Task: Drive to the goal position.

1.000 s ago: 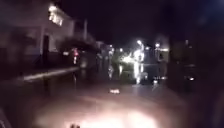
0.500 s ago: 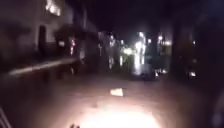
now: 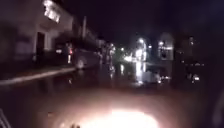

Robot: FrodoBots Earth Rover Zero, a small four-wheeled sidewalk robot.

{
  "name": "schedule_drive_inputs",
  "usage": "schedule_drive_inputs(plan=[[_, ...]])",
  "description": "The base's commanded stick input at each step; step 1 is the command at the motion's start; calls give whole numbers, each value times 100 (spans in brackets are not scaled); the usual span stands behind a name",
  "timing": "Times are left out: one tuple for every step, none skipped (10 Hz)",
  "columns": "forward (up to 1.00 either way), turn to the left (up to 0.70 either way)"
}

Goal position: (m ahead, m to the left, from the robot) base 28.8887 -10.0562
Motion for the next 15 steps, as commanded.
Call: schedule_drive_inputs(plan=[[100, 0], [100, 0], [100, 0], [100, 0], [100, 0], [100, 0], [100, -15], [100, -27], [100, -27], [100, -27], [100, -27], [100, -27], [100, -23], [100, 0], [100, 0]])
